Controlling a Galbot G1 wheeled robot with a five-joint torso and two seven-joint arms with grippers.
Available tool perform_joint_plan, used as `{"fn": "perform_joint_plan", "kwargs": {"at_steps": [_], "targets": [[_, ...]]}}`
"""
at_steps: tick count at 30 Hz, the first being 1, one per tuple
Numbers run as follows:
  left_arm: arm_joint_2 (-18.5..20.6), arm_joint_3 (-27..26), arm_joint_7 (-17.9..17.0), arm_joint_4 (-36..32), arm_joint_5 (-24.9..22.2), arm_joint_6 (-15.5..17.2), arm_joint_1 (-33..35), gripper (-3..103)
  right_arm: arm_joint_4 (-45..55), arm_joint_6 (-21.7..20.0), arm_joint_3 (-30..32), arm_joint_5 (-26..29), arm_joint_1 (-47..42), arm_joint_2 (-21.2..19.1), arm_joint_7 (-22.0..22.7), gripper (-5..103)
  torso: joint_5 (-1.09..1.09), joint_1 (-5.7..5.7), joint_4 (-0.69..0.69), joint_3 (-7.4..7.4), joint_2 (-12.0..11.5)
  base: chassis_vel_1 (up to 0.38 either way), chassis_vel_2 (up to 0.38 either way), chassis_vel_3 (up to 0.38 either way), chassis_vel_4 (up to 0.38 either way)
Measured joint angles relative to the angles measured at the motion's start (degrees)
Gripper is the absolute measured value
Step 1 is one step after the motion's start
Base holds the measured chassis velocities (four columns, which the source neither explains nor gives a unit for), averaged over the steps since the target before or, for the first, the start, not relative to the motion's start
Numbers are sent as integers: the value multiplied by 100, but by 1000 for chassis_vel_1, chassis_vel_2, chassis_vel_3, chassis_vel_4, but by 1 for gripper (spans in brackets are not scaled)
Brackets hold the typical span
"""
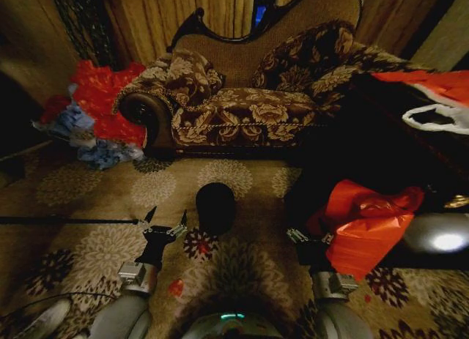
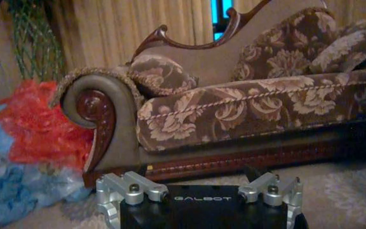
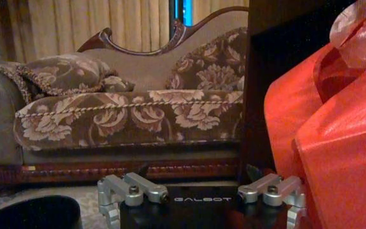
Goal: Place a garbage bag over the trash bin.
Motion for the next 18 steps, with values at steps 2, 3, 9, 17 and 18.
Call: {"fn": "perform_joint_plan", "kwargs": {"at_steps": [2,3,9,17,18], "targets": [[9,0,59,33,155,-53,-34,100,-5,4,-3,0,6,2,-7,100,0,0,0,0,0,0,0,0,0],[20,-1,103,44,208,-76,-49,100,-11,4,-8,-1,21,2,-9,100,0,0,0,0,0,0,0,0,0],[229,137,215,67,-331,-49,-197,100,-44,2,-19,-7,98,-6,-2,100,0,0,0,0,0,0,0,0,0],[579,390,77,221,-775,104,-643,100,-197,131,-63,-73,64,-2,0,100,-1,0,-1,0,0,0,0,0,0],[613,408,60,232,-681,134,-676,100,-234,154,-64,-86,67,-4,0,100,0,0,0,0,0,0,0,0,0]]}}
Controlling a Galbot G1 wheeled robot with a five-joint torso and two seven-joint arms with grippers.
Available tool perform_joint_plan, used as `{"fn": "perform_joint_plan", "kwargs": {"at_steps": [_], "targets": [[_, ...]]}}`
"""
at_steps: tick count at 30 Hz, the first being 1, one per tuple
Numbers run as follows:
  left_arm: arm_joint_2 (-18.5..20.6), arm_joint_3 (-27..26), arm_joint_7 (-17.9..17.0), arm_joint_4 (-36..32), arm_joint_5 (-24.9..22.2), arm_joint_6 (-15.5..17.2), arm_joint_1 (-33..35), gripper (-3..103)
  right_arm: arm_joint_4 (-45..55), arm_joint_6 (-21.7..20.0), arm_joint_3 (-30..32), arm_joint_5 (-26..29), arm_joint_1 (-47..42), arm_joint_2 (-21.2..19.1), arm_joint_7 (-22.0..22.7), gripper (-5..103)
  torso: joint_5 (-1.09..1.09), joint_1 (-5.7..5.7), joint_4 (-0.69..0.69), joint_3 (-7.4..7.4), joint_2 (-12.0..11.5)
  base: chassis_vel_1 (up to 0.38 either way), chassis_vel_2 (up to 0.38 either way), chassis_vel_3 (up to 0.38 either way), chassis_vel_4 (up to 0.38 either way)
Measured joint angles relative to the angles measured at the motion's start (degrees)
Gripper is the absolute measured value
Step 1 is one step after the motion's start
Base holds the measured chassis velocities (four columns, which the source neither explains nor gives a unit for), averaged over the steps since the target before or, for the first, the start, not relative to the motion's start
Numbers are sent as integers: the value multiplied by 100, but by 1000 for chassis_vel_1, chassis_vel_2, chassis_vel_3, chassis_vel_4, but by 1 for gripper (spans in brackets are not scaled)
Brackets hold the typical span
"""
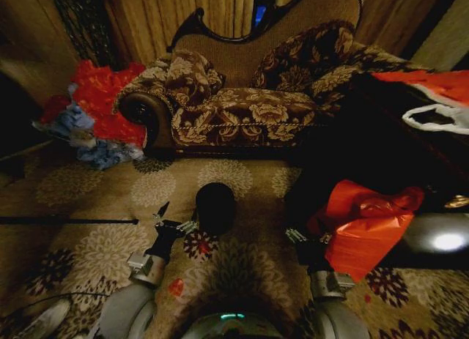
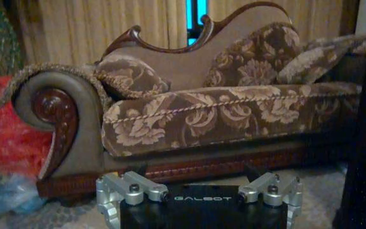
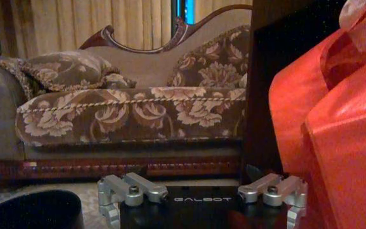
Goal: Place a garbage bag over the trash bin.
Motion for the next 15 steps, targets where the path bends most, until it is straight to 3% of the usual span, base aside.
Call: {"fn": "perform_joint_plan", "kwargs": {"at_steps": [4,7,8,11,12,14,15], "targets": [[95,75,-132,-29,45,59,-3,100,6,4,6,6,-27,-82,-1,100,0,0,1,0,0,0,0,0,0],[227,305,-301,-70,-710,61,-123,100,14,59,12,17,-96,-176,-1,100,0,0,2,0,0,0,0,0,0],[227,305,-301,-70,-710,61,-123,100,14,59,12,17,-96,-176,-1,100,0,0,2,0,0,0,0,0,0],[554,681,-318,-61,-1777,-34,-591,100,-17,171,-14,12,-147,-197,-9,100,0,0,0,0,0,0,0,0,0],[554,681,-318,-61,-1777,-34,-591,100,-17,171,-14,12,-147,-197,-9,100,0,0,0,0,0,0,0,0,0],[793,960,-461,-111,-2532,5,-880,100,-45,179,-57,12,-111,-205,-18,100,-1,0,-2,0,0,0,0,0,0],[793,960,-461,-111,-2532,5,-880,100,-45,179,-57,12,-111,-205,-18,100,-1,0,-2,0,0,0,0,0,0]]}}
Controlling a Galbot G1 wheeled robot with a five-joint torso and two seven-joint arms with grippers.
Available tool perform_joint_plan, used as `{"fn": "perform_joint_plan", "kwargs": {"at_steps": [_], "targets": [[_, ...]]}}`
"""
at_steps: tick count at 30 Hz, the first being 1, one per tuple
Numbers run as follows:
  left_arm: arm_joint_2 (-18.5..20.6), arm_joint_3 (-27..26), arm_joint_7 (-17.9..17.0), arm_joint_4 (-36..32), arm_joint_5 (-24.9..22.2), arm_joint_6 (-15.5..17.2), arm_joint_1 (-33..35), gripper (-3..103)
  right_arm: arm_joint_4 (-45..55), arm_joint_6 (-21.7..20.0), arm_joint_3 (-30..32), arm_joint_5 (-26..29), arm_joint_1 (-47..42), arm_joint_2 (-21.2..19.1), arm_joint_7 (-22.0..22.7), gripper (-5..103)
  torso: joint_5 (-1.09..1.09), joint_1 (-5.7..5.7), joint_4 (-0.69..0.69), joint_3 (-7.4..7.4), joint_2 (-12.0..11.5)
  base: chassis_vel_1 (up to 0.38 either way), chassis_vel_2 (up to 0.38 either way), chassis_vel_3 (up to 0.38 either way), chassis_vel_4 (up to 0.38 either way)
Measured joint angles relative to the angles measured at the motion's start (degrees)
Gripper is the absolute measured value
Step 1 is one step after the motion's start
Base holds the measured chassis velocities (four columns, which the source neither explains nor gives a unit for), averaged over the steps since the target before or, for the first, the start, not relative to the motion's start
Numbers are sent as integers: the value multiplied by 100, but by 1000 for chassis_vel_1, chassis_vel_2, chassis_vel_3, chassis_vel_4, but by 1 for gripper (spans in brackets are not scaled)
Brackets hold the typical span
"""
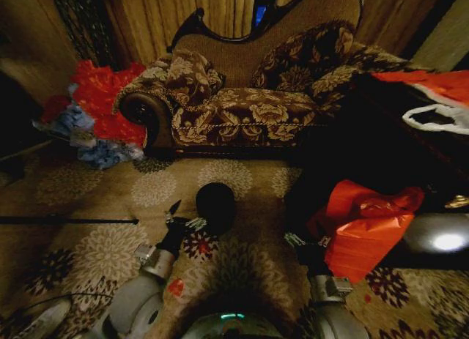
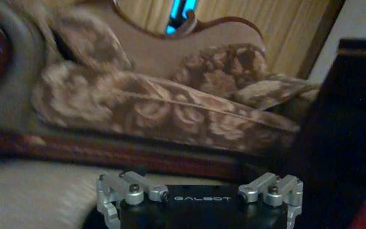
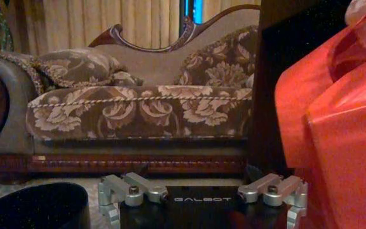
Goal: Place a garbage bag over the trash bin.
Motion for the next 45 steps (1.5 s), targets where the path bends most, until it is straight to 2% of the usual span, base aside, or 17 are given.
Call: {"fn": "perform_joint_plan", "kwargs": {"at_steps": [4,5,6,9,11,12,15,16,17,19,20,22,27,31,36,42,45], "targets": [[356,683,-388,-135,-1443,257,-729,100,-154,23,-61,-66,96,45,-63,100,1,0,4,0,0,0,0,0,0],[356,683,-388,-135,-1443,257,-729,100,-154,23,-61,-66,96,45,-63,100,1,0,4,0,0,0,0,0,0],[392,834,-454,-134,-1692,317,-921,100,-186,38,-74,-86,95,58,-67,100,1,0,3,0,0,0,0,0,0],[392,1602,-758,59,-2683,433,-1999,100,-338,101,-163,-195,129,74,-80,100,1,0,2,0,0,0,0,0,0],[250,2019,-934,270,-3221,439,-2699,100,-418,114,-186,-202,233,64,-80,100,2,0,2,0,0,0,0,0,0],[250,2019,-934,270,-3221,439,-2699,100,-418,114,-186,-202,233,64,-80,100,2,0,2,0,0,0,0,0,0],[-321,2844,-1308,685,-4165,398,-3881,100,-539,125,-175,-106,473,-6,-80,100,1,0,2,1,0,0,0,0,0],[-321,2844,-1308,685,-4165,398,-3881,100,-539,125,-175,-106,473,-6,-80,100,1,0,2,1,0,0,0,0,0],[-610,3193,-1406,843,-4456,361,-4269,100,-576,125,-189,-49,548,-66,-80,100,2,1,3,1,0,0,0,0,0],[-733,3338,-1443,923,-4559,352,-4418,100,-594,126,-197,-31,575,-94,-84,100,3,1,2,1,0,0,0,0,0],[-1065,3744,-1531,1133,-4756,307,-4789,100,-648,141,-253,28,653,-203,-98,100,3,1,0,1,0,0,0,0,0],[-1404,4105,-1581,1365,-4864,260,-5093,100,-676,158,-341,186,701,-394,-104,100,3,0,2,0,0,0,0,0,0],[-1906,4382,-1618,1742,-4987,244,-5381,100,-678,160,-445,491,768,-896,-118,100,3,0,3,0,0,0,0,0,0],[-2191,4457,-1620,1970,-5126,243,-5426,100,-723,158,-427,558,838,-997,-121,100,3,0,4,0,-1,0,0,0,0],[-2841,4441,-1559,2374,-5830,197,-5456,100,-787,151,-335,601,792,-1042,-146,100,2,0,2,0,0,0,0,0,0],[-3262,4413,-1511,2735,-5946,194,-5464,100,-777,116,-278,657,750,-1133,-136,100,3,0,3,0,-1,0,0,0,0],[-3639,4387,-1511,3103,-5752,154,-5333,100,-738,81,-262,698,714,-1249,-98,100,2,0,2,0,0,0,0,0,0]]}}
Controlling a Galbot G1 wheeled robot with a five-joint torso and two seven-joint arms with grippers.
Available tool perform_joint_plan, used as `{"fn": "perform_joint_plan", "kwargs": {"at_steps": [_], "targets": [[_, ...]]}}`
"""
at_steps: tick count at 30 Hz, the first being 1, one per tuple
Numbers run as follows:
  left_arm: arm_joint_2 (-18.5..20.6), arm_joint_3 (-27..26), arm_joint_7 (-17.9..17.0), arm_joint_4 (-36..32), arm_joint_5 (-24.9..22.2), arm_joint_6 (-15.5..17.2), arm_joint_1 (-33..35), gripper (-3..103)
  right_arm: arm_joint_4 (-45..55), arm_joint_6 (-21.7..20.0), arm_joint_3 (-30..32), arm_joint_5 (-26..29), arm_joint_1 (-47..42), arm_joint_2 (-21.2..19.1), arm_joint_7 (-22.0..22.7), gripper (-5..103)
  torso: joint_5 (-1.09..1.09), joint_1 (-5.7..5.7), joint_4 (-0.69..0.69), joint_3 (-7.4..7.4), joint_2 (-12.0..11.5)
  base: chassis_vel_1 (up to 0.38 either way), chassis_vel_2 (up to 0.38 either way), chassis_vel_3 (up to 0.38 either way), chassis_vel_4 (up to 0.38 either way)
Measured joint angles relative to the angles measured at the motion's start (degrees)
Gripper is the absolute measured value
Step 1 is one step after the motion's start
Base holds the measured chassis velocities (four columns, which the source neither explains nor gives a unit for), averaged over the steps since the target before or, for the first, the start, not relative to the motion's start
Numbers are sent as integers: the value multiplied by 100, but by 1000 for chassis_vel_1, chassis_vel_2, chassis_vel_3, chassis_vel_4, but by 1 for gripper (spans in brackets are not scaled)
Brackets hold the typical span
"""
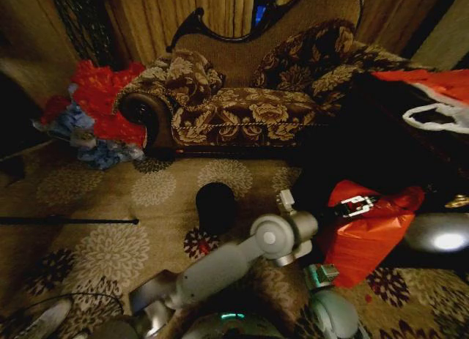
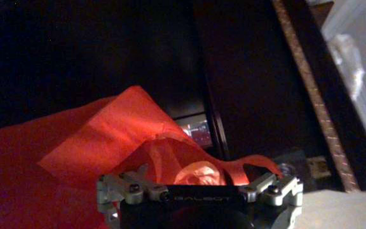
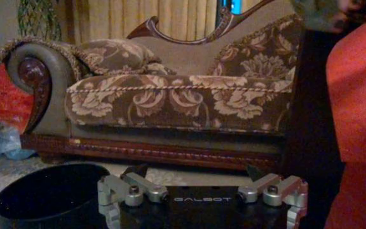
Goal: Place a garbage bag over the trash bin.
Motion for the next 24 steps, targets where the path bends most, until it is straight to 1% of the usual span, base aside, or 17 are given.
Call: {"fn": "perform_joint_plan", "kwargs": {"at_steps": [4,5,7,8,10,11,13,14,16,17,18,19,22,23,24], "targets": [[-70,-29,-6,164,119,-2,134,100,0,-5,-3,2,-43,-67,19,100,0,0,0,0,0,0,0,0,0],[-70,-28,-6,209,152,3,159,103,-6,-5,-3,2,-43,-75,27,100,-1,0,1,0,0,0,0,0,0],[-70,-25,-5,257,202,3,183,103,-18,-5,-6,2,-44,-82,32,100,0,0,1,0,0,0,0,0,0],[-69,-16,2,300,271,2,209,100,-23,-5,-11,2,-42,-89,34,100,0,0,1,0,0,0,0,0,0],[-62,-12,33,393,389,-4,268,90,-50,-5,-26,8,-34,-94,41,100,0,0,1,0,0,0,0,0,0],[-62,-12,33,393,389,-4,268,90,-50,-5,-26,8,-34,-94,41,100,0,0,1,0,0,0,0,0,0],[-56,-17,86,466,412,-4,293,80,-70,-5,-37,10,-22,-118,49,100,0,0,1,0,0,0,0,0,0],[-56,-17,86,466,412,-4,293,80,-70,-5,-37,10,-22,-118,49,100,0,0,1,0,0,0,0,0,0],[-49,-35,195,514,416,20,304,68,-71,-29,-40,15,-13,-192,65,100,0,0,1,0,0,0,0,0,0],[-47,-42,210,519,414,27,308,68,-70,-34,-39,15,-11,-206,68,100,0,0,0,0,0,0,0,0,0],[-46,-55,236,526,408,39,317,63,-68,-41,-36,15,-8,-232,73,100,-1,0,1,0,0,0,0,0,0],[-46,-55,236,526,408,39,317,63,-68,-41,-36,15,-8,-232,73,100,-1,0,1,0,0,0,0,0,0],[-41,-115,341,481,321,194,357,48,-51,-57,-26,15,-15,-291,95,100,-1,0,1,0,0,0,0,0,0],[-41,-115,341,481,321,194,357,48,-51,-57,-26,15,-15,-291,95,100,-1,0,1,0,0,0,0,0,0],[-40,-131,344,456,274,230,360,53,-48,-59,-25,16,-21,-293,106,100,-1,0,1,0,0,0,0,0,0]]}}
